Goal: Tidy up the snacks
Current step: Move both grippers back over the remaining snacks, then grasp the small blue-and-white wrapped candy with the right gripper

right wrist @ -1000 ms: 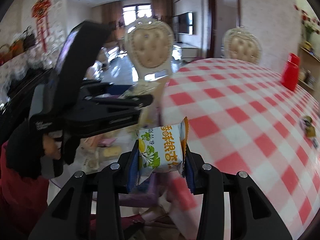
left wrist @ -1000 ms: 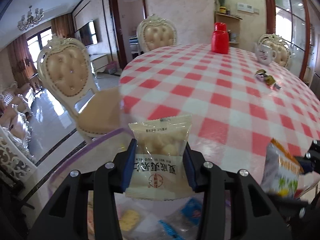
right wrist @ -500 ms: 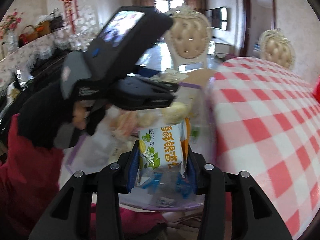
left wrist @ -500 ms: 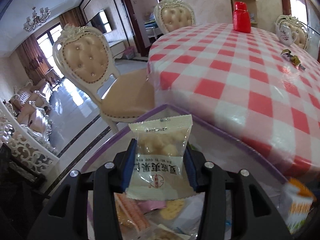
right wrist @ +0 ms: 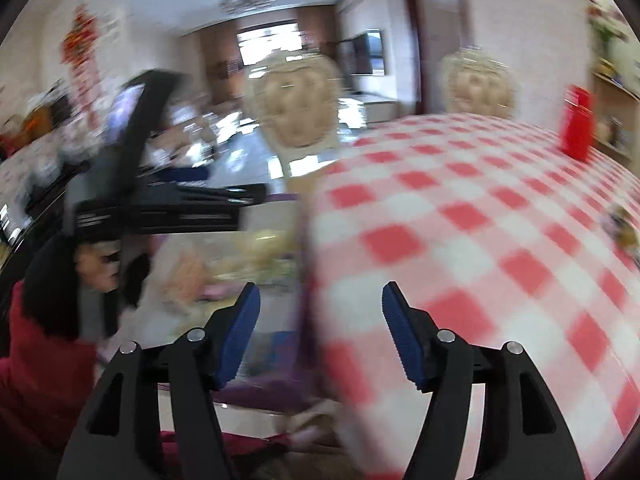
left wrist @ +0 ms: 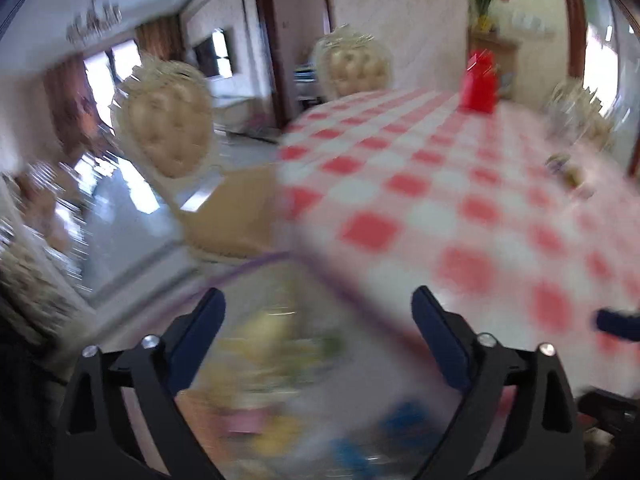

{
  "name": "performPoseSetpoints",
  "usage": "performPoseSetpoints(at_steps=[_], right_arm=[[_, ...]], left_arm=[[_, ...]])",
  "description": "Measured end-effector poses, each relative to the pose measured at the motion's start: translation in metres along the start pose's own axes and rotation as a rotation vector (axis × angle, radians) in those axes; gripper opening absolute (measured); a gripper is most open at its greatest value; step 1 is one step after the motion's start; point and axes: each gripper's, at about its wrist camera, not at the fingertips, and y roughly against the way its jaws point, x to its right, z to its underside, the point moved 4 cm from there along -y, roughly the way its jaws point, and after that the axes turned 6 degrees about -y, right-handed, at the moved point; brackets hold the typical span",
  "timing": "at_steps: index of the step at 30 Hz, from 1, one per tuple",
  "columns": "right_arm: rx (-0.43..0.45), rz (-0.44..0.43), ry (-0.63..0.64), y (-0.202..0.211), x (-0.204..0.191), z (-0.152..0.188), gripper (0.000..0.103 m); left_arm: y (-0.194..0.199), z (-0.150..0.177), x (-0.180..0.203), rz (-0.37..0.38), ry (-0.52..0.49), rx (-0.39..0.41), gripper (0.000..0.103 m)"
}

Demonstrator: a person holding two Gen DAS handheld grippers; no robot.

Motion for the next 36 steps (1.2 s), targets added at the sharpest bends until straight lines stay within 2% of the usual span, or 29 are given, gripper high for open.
performPoseSetpoints(at_steps=[3,6,8,12,14,17,20,23,26,30,33,36], right_arm=[[0.041,0.126,-0.102,0.020,0.058,0.002,0.069],[0.073,0.265,-0.180,0.042,0.112,0.008,0.071],[0.081,0.346,-0.244,0.057,0.149,0.013,0.072],[0.121,0.484,-0.394,0.088,0.228,0.024,0.073],[0.126,0.519,-0.466,0.096,0.265,0.026,0.073],[0.107,0.536,-0.522,0.093,0.308,0.020,0.074],[0.093,0.562,-0.527,0.086,0.337,0.011,0.074],[0.056,0.587,-0.525,0.068,0.372,-0.003,0.074],[-0.005,0.586,-0.517,0.046,0.408,-0.019,0.074],[-0.107,0.585,-0.442,0.010,0.441,-0.041,0.070],[-0.164,0.572,-0.382,-0.013,0.456,-0.055,0.067],[-0.198,0.571,-0.320,-0.032,0.466,-0.070,0.063]], left_arm=[[-0.003,-0.013,0.051,0.180,0.053,-0.007,0.097],[-0.018,-0.033,0.117,0.274,0.016,-0.033,0.098],[-0.029,-0.044,0.154,0.317,0.001,-0.053,0.098],[-0.063,-0.070,0.236,0.415,0.033,-0.080,0.099],[-0.082,-0.085,0.272,0.416,0.039,-0.052,0.099],[-0.111,-0.103,0.306,0.459,0.076,-0.029,0.099],[-0.142,-0.120,0.330,0.494,0.142,-0.021,0.099],[-0.159,-0.127,0.336,0.526,0.202,-0.014,0.099],[-0.173,-0.126,0.335,0.613,0.246,-0.065,0.099],[-0.179,-0.126,0.313,0.601,0.347,-0.071,0.101],[-0.181,-0.127,0.312,0.599,0.358,-0.081,0.101],[-0.176,-0.127,0.320,0.608,0.310,-0.076,0.101]])
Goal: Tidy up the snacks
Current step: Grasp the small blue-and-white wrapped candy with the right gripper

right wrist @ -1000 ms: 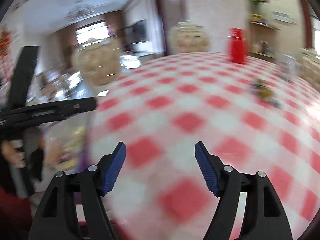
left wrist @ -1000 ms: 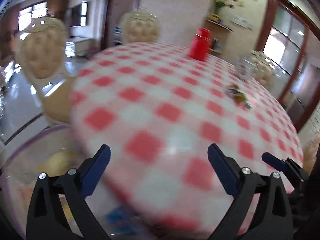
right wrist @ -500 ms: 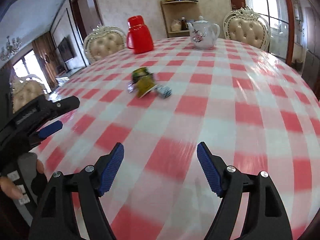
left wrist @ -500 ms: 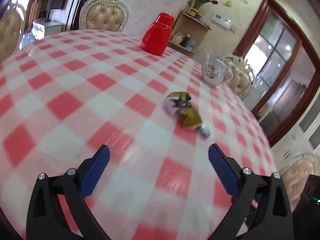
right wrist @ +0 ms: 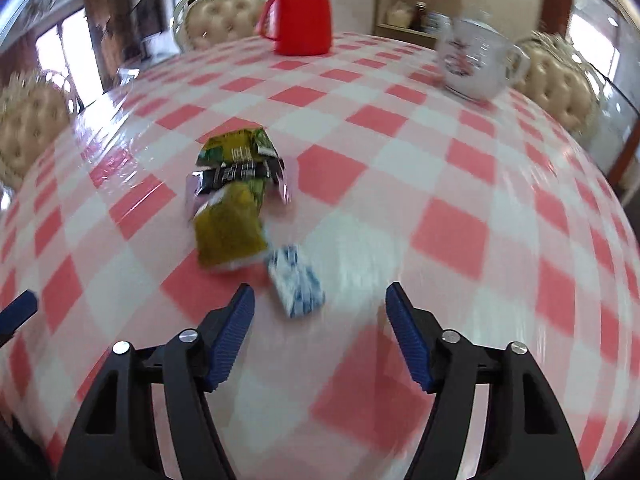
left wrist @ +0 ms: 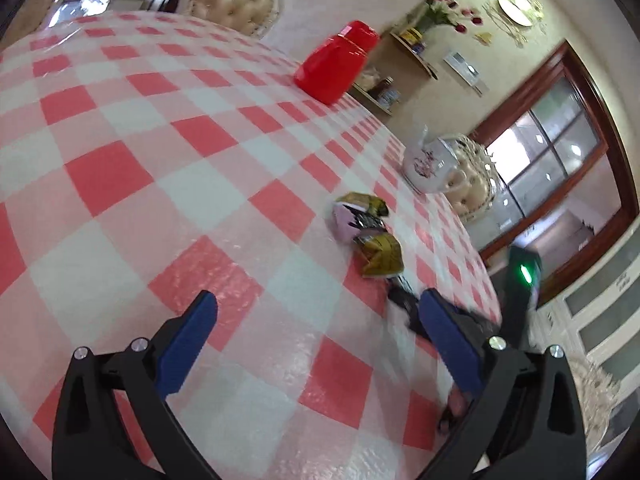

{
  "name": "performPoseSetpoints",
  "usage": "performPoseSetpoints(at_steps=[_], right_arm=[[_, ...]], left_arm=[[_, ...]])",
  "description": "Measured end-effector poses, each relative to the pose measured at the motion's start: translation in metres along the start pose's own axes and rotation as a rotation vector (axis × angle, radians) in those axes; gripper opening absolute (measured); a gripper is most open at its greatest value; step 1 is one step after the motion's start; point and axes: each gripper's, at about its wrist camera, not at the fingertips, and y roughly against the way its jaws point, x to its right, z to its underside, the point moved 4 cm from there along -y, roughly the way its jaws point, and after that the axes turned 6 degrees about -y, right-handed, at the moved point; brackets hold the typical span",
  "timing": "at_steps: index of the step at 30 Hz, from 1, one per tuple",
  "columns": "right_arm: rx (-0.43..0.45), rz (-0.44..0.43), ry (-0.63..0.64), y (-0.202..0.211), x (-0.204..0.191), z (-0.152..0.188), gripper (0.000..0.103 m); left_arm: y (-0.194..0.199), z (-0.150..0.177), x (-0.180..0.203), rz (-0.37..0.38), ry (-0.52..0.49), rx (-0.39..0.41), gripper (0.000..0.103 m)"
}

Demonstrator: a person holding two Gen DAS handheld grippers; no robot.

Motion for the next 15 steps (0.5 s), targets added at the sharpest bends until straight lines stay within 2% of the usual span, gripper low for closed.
performPoseSetpoints(at_steps=[2,3,4,8,11,13,15], right_arm=[[-0.006,-0.038,0.017,-0.006,-0.003,-0.008,0.055],[-0.014,-0.058,0.014,-0.005,-0.003,-0.009,0.042],[-0.016,-0.060,0.009,-0.003,-0.001,-0.008,0.022],[-0.019,-0.138,-0.072,0.018,0.008,0.012,0.022],[0.063,-0.163,-0.148,0.057,0.019,0.036,0.022],[0.125,-0.163,-0.208,0.079,0.030,0.045,0.022],[0.194,-0.169,-0.299,0.098,0.048,0.052,0.022]], left_arm=[[-0.001,0.002,0.009,-0.002,-0.054,0.000,0.101],[0.000,0.004,0.014,-0.008,-0.093,0.004,0.101],[0.001,0.006,0.017,-0.012,-0.122,0.005,0.101],[-0.002,0.011,0.022,-0.014,-0.156,-0.007,0.101],[-0.007,0.014,0.032,-0.012,-0.188,-0.018,0.101],[-0.020,0.015,0.046,0.004,-0.207,-0.060,0.101],[-0.034,0.015,0.059,-0.035,-0.235,-0.086,0.101]])
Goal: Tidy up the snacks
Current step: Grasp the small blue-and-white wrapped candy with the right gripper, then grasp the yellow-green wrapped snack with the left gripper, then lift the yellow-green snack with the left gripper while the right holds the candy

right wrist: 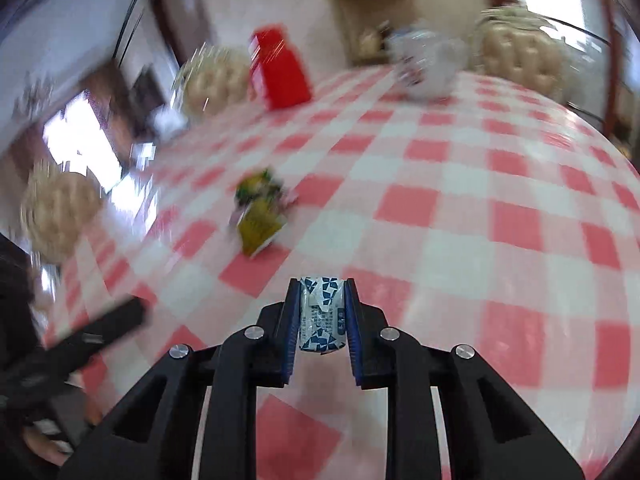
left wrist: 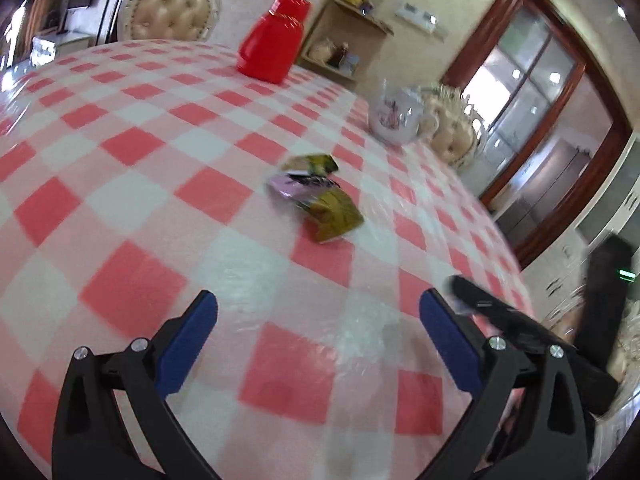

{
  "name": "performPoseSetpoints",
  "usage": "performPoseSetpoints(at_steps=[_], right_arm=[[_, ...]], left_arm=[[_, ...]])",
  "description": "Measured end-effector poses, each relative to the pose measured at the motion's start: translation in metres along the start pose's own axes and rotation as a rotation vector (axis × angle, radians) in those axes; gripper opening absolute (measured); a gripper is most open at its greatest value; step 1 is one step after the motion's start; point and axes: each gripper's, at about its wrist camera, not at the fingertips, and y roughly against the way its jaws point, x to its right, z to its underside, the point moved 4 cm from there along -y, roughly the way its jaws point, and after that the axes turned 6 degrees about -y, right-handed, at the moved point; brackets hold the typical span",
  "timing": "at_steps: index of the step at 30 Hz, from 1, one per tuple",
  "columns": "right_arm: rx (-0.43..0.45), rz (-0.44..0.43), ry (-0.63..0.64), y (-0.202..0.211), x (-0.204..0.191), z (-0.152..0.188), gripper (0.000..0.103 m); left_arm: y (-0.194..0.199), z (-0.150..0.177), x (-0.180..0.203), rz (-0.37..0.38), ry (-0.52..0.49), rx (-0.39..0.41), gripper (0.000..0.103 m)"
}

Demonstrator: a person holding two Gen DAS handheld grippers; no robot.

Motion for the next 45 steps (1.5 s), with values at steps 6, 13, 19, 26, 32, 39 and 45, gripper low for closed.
performPoseSetpoints(at_steps=[6,13,19,26,32,39,45], right_arm=[[0.069,0.103,-0.124,0.016,0.044,0.004,0.022],[0.077,0.095,-0.147,0.019,0.052,0.004,0.022],[0.055,0.094,-0.155,0.013,0.057,0.008,0.022],[0.076,0.069,-0.190,0.016,0.064,0.010,0.022],[0.085,0.023,-0.261,0.028,0.069,0.023,0.022],[0.117,-0.004,-0.223,0.066,0.028,0.070,0.022],[0.079,-0.020,-0.150,0.073,-0.005,0.092,0.022]], left_arm=[[-0.066,-0.032,0.023,-0.187,-0.003,-0.067,0.101],[-0.118,-0.052,0.042,-0.255,-0.098,-0.127,0.063],[-0.104,-0.043,0.040,-0.210,-0.192,-0.111,0.032],[-0.036,-0.031,0.043,-0.118,-0.208,-0.001,0.032],[-0.003,-0.003,0.035,-0.058,-0.176,0.025,0.032],[0.030,0.011,0.044,-0.033,-0.195,0.084,0.033],[0.062,0.038,0.038,-0.020,-0.212,0.109,0.033]])
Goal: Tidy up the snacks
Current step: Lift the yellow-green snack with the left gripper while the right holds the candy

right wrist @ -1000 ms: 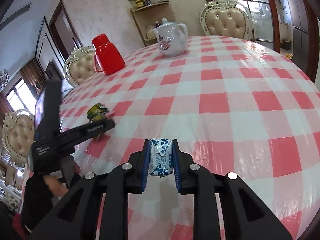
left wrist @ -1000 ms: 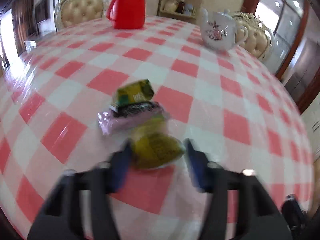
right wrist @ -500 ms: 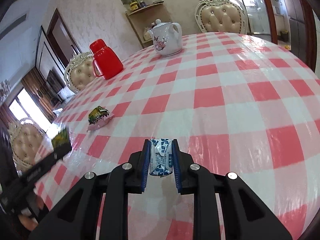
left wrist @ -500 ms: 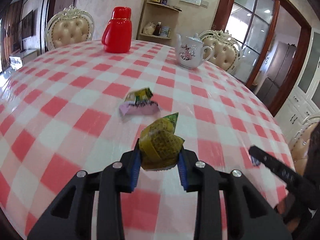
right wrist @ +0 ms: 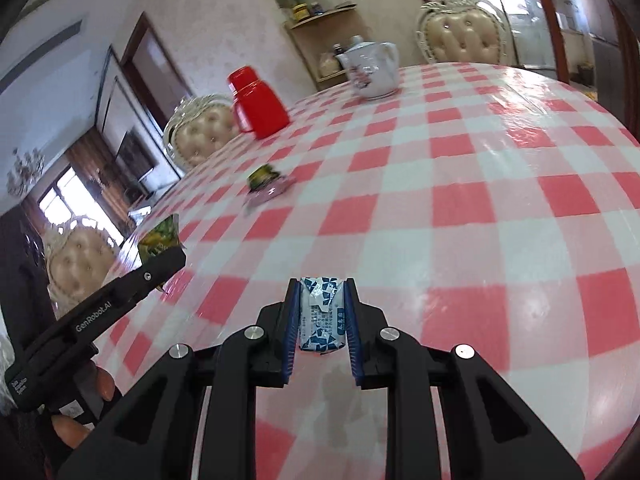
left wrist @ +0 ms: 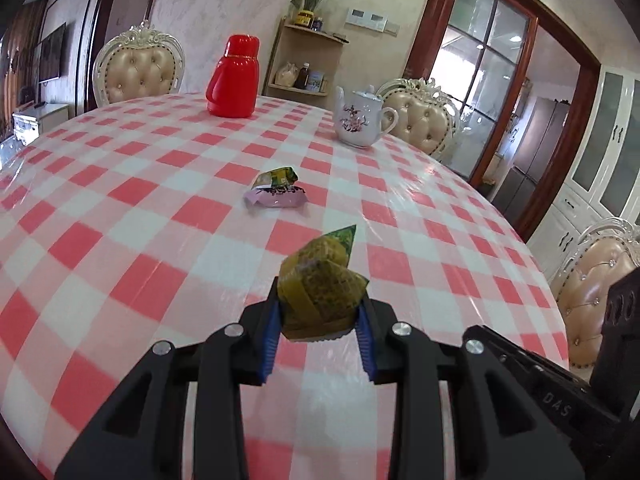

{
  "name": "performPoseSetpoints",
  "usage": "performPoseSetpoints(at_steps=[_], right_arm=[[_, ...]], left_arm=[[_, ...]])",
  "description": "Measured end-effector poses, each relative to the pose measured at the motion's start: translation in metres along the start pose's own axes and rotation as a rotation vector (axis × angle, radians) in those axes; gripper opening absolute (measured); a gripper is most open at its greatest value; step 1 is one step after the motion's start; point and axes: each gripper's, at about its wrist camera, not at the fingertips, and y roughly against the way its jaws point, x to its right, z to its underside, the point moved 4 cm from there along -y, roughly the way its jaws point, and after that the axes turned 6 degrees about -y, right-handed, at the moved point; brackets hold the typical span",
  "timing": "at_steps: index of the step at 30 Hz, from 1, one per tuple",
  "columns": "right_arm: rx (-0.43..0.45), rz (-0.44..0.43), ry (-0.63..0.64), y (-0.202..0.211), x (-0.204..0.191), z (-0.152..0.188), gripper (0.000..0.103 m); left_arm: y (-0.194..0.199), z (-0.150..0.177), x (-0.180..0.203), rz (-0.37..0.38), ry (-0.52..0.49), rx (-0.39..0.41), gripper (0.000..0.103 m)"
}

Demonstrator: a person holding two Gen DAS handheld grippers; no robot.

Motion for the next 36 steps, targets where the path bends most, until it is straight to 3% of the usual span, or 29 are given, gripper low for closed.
performPoseSetpoints(at_steps=[5,20,36], right_arm=[[-0.031,-0.013,0.056,0.009,-0.019,0.021,0.022],[-0.044,-0.030,0.184,0.048,-0.058,0.059,0.022],[-0.097,-0.070,0.296,0.053,-0.106,0.097,0.022]], left_arm=[[0.023,0.015,-0.006,-0.012,-0.012,-0.002,0.034],[0.083,0.065,0.001,-0.124,-0.215,-0.057,0.034],[0.130,0.117,-0.033,-0.184,-0.232,-0.087,0.035]])
